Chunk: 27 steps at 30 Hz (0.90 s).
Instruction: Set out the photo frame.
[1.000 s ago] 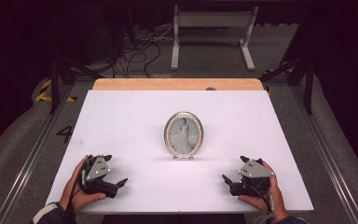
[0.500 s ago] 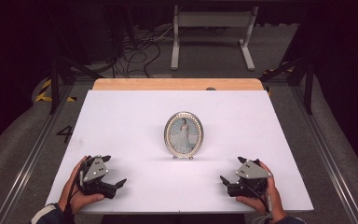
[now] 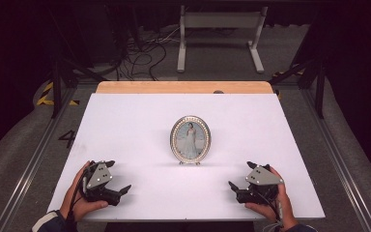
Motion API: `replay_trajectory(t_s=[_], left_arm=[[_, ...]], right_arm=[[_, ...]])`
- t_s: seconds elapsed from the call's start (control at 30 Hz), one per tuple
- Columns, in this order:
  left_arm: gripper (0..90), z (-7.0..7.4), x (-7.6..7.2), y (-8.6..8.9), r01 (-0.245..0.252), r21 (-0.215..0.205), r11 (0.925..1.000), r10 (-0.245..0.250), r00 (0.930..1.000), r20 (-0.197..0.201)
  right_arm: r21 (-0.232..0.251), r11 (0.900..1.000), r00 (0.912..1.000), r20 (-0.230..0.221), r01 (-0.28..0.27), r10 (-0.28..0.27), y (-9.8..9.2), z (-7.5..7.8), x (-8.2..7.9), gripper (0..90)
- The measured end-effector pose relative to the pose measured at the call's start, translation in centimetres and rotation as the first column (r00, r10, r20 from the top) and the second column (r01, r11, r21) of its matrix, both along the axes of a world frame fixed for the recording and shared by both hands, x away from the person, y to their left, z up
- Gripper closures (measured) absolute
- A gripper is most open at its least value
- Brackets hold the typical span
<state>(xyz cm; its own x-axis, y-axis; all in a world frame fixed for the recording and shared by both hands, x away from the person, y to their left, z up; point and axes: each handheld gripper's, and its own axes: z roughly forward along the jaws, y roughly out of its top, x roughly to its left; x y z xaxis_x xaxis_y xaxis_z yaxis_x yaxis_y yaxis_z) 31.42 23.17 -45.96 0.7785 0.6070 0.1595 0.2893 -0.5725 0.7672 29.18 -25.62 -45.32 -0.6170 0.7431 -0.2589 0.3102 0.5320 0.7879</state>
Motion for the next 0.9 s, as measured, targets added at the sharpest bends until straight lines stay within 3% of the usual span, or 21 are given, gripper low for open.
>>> replay_trajectory(t_s=[0.9], left_arm=[[3.4, 0.22, 0.56, -0.07, -0.005, -0.006, 1.0000, 0.005, 1.0000, 0.003]], right_arm=[[0.010, 1.000, 0.9999, 0.003, 0.014, -0.014, -0.64, 0.00, -0.01, 10.4]])
